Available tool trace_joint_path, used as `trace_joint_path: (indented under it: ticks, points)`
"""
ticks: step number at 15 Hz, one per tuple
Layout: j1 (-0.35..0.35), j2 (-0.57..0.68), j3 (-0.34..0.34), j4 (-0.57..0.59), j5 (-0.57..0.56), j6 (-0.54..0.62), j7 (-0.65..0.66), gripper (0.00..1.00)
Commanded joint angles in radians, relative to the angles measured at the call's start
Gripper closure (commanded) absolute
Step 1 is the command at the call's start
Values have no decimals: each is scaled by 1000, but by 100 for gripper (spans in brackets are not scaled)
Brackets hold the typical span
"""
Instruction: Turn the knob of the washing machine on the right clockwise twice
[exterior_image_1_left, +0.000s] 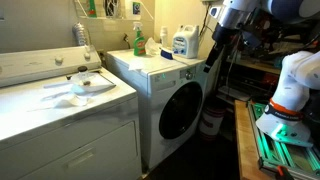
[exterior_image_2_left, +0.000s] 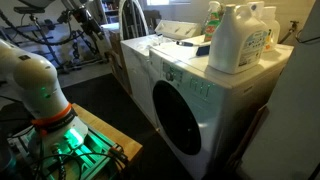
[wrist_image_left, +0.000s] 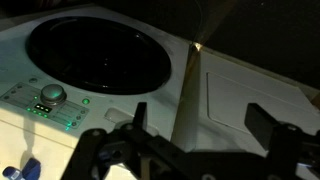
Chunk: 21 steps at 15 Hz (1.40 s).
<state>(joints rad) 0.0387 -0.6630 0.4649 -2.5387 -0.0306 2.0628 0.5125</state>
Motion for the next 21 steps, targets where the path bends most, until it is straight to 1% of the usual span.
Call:
trace_joint_path:
  ticks: [1,13,14,16,19,21]
  points:
    - [28,9,-24,2,-20,-3,16,0]
    - [27,9,-24,2,-20,-3,16,0]
    - [8,-7,-23,-14,-37,8,41,0]
    - [-9,-48,-46,-49,-59,11,68,0]
    - [-18,-106,-113,-113,-75,8,71,0]
    - [-32,-153,-159,-174,-88,37,56,0]
